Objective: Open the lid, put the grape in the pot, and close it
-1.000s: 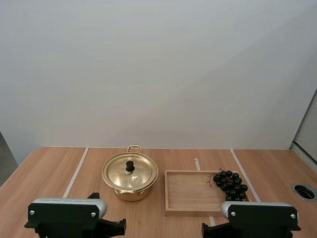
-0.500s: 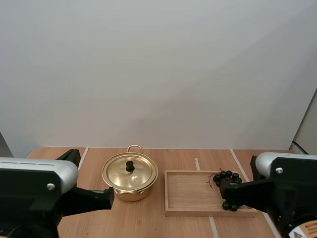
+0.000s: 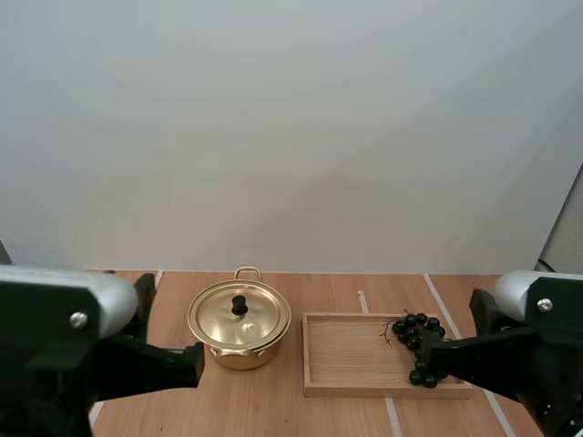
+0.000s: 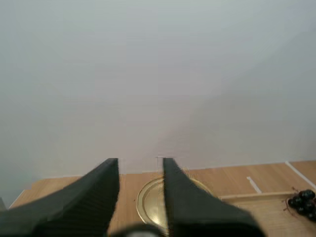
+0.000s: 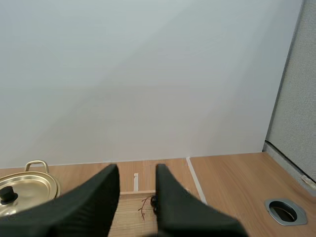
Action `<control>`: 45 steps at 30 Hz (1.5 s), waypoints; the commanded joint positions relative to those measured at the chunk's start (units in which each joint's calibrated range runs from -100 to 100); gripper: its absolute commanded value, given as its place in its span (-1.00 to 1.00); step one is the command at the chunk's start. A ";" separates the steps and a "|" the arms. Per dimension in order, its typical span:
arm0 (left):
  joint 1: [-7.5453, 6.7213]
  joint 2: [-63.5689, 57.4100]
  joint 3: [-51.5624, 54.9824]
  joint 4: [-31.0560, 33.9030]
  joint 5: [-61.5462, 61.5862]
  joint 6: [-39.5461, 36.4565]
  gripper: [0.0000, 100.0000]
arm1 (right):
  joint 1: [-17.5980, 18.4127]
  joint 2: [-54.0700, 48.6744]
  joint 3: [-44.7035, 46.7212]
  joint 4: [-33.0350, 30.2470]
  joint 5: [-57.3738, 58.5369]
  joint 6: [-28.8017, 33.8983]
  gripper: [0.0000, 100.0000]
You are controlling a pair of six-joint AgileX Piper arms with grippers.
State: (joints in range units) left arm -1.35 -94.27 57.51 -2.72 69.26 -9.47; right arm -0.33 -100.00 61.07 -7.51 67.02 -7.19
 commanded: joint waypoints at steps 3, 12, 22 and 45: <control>0.15 16.27 -0.20 -1.38 -1.29 6.29 1.00 | -0.19 2.62 -0.60 -1.21 0.22 -2.10 1.00; 0.15 46.57 -7.08 -19.43 -4.88 29.88 1.00 | -0.19 21.10 -0.60 -1.32 0.01 -2.10 1.00; -0.07 78.49 -22.90 -19.50 0.96 36.48 1.00 | -0.19 30.99 -0.60 -1.16 1.32 -2.10 1.00; -0.90 95.07 -27.88 -14.39 -1.18 36.05 1.00 | -0.19 30.99 -0.60 -0.94 1.32 -2.10 1.00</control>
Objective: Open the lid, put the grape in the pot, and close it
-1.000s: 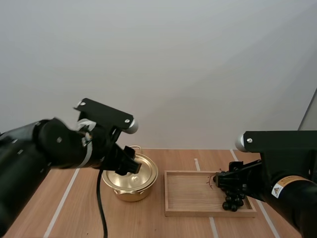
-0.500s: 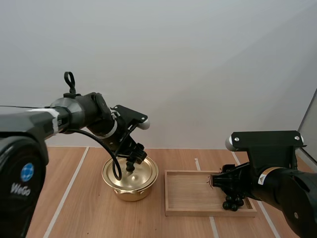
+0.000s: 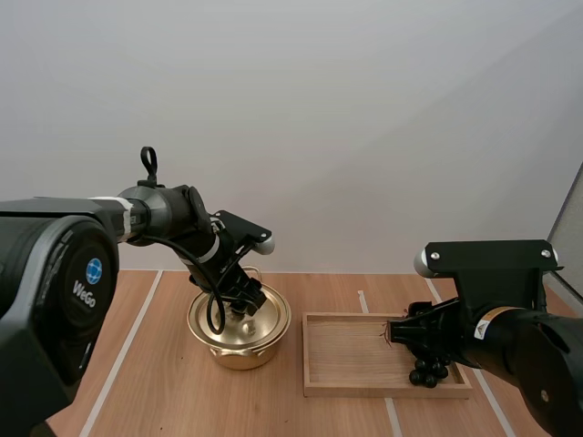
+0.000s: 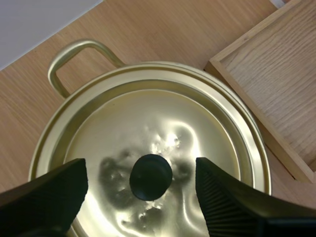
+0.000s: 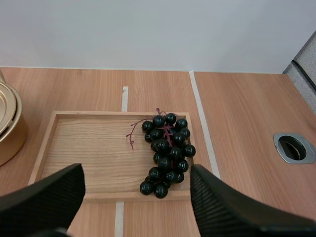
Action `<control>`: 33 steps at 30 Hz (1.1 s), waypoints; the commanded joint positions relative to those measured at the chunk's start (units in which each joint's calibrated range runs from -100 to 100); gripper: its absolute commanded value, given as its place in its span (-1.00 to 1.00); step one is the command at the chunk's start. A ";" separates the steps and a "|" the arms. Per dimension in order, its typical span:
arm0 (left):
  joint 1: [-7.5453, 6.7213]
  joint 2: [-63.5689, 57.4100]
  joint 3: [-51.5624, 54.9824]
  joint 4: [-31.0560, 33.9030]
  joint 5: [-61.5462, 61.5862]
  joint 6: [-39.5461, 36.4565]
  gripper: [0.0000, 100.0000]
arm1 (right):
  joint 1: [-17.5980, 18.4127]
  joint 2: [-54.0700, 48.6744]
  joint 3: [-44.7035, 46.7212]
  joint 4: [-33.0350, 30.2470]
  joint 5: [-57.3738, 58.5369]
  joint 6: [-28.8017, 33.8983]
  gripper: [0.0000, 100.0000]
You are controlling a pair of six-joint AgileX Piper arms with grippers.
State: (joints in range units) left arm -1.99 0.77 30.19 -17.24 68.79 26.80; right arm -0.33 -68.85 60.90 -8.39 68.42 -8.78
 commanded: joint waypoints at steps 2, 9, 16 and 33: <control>-0.25 0.03 -0.56 0.13 0.02 -0.22 0.18 | -0.19 -0.16 -0.42 -0.06 -0.09 -0.51 1.00; -0.25 0.03 -0.56 -1.33 1.79 -0.22 -1.00 | -0.19 -0.16 -0.42 -0.06 0.14 -0.51 1.00; -0.25 -6.22 -2.68 -1.33 7.28 -0.40 -1.00 | -0.19 -0.16 -0.42 -0.07 0.17 -3.41 1.00; -0.25 -43.03 -17.07 -0.96 17.34 -0.17 -1.00 | -0.19 6.97 -0.42 -0.45 -7.80 -12.12 1.00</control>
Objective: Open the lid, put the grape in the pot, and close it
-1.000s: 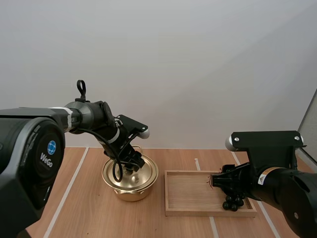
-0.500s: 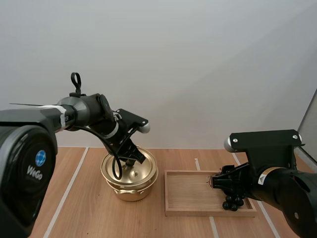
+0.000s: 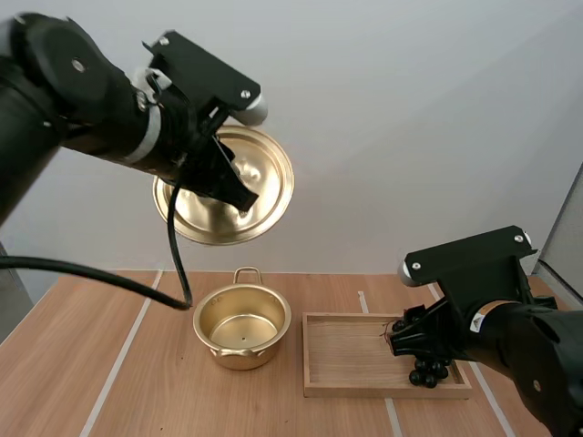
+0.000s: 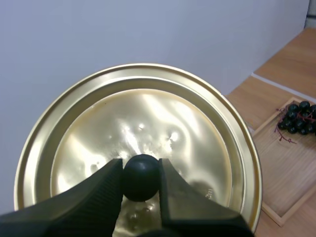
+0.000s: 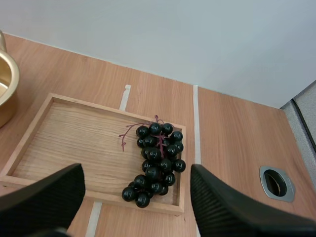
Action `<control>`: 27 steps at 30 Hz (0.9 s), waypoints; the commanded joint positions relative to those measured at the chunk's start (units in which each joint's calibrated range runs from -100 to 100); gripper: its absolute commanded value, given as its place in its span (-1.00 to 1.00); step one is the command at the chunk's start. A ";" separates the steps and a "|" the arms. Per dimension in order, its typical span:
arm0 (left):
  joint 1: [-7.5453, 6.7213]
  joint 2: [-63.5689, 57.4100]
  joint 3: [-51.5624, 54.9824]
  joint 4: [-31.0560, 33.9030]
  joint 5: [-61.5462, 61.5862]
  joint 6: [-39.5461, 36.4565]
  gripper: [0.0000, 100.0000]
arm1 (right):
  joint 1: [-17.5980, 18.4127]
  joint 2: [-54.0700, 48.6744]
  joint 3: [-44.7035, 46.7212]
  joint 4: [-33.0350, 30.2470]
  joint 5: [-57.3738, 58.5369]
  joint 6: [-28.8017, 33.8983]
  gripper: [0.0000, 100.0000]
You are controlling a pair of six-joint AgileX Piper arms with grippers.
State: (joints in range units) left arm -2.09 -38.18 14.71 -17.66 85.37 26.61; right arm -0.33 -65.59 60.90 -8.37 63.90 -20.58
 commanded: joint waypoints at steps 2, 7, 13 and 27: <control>-0.16 -6.02 -2.20 -0.44 0.76 0.03 -1.00 | -0.77 8.76 -0.42 -1.32 -4.63 -0.11 1.00; -0.16 -8.31 -2.35 -0.17 1.63 0.03 -1.00 | -3.47 19.97 -0.42 -2.63 -12.46 2.21 1.00; -0.16 -8.31 -2.35 -0.06 3.43 0.03 -1.00 | -4.99 33.02 -0.42 -1.78 -21.55 0.80 1.00; -0.16 -8.31 -2.35 -0.06 7.91 -0.38 -1.00 | -5.84 54.03 -9.48 0.38 -28.50 -0.80 1.00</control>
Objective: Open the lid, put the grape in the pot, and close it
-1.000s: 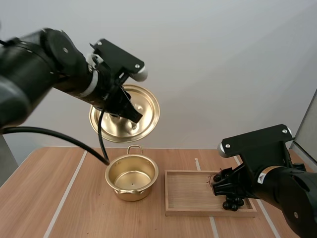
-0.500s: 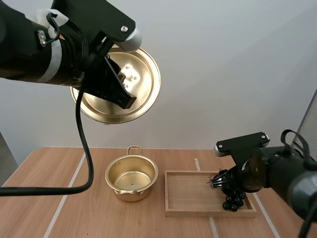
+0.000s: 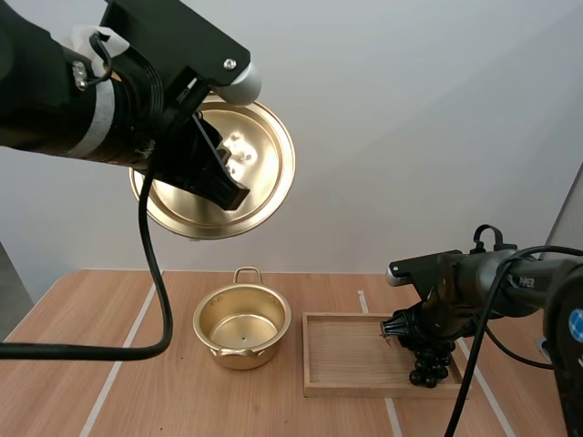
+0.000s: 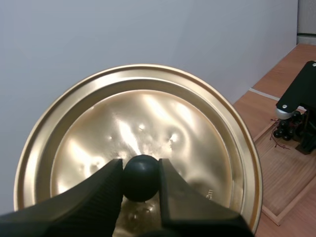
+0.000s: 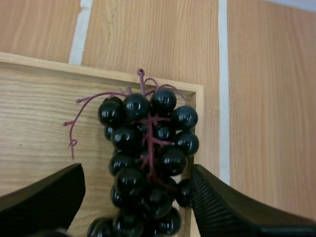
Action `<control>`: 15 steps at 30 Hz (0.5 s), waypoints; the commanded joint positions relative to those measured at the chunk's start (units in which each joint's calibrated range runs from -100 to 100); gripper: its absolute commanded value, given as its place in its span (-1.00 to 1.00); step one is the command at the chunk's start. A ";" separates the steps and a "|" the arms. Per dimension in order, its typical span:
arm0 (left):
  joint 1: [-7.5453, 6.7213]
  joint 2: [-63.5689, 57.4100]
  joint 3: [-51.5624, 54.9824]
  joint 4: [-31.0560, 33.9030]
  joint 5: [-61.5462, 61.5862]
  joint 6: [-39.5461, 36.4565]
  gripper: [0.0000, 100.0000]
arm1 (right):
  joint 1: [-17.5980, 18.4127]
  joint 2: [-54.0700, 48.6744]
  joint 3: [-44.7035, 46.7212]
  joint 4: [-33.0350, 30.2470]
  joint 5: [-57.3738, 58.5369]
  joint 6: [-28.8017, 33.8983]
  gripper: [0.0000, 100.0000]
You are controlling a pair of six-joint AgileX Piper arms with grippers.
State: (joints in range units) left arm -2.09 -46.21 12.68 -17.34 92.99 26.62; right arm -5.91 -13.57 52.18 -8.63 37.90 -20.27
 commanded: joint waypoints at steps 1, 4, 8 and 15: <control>-0.16 -0.28 -0.32 -0.39 0.29 -0.40 -1.00 | -0.26 3.26 -0.76 0.64 -3.46 -1.21 1.00; -0.16 -0.28 -0.32 -0.39 0.27 -1.02 -1.00 | -0.26 6.42 -0.76 -0.20 -5.69 -1.21 1.00; -0.16 -0.28 -0.32 -0.27 0.27 -1.16 -1.00 | -0.26 11.20 -0.76 -1.63 -8.15 -1.33 1.00; -0.16 -0.28 -0.32 -0.23 0.27 -1.51 -1.00 | -0.26 13.32 -0.92 -2.76 -9.38 -1.33 -0.74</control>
State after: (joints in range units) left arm -2.09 -46.21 12.68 -17.23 93.90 25.83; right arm -6.07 -1.77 50.63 -11.07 27.08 -21.31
